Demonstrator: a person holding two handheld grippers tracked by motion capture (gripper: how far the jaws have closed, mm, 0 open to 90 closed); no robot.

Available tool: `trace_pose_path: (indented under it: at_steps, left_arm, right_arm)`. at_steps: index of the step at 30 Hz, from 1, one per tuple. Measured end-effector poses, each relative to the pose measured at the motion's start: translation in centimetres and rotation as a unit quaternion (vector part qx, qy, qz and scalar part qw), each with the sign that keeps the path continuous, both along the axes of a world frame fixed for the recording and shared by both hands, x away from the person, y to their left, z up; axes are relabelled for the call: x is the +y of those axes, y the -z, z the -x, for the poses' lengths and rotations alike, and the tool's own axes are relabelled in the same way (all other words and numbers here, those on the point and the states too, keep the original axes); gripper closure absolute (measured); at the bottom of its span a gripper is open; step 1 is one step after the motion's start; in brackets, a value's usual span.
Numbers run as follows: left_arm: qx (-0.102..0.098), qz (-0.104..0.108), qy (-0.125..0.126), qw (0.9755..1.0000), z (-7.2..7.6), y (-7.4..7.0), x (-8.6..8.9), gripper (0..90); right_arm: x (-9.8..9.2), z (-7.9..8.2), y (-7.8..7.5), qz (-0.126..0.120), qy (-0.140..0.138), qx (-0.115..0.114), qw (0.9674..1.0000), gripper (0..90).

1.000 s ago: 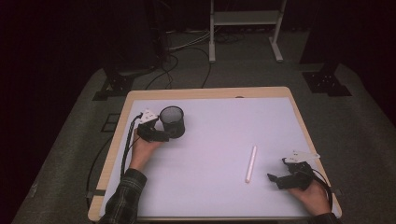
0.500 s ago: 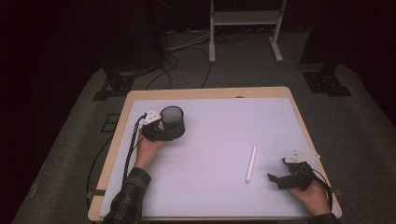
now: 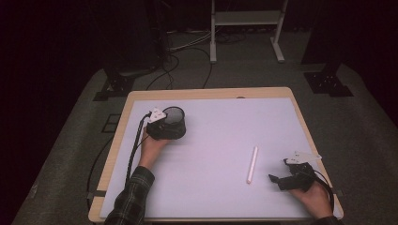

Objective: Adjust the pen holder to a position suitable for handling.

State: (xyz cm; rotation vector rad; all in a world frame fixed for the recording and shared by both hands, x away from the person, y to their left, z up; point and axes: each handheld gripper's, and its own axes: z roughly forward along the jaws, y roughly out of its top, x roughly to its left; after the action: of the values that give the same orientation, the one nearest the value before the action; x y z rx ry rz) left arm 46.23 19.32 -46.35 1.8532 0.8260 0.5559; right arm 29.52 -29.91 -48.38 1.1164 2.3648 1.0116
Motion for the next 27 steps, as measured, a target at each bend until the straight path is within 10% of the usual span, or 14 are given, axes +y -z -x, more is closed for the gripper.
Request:
trace_pose_path:
  at_steps: [27]
  left_arm:
    - [-0.002, -0.014, 0.022, 0.9996, 0.8, -1.1, 0.0, 9.4]
  right_arm:
    - [0.0, 0.0, 0.0, -0.001, 0.001, 0.001, 1.0, 8.9]
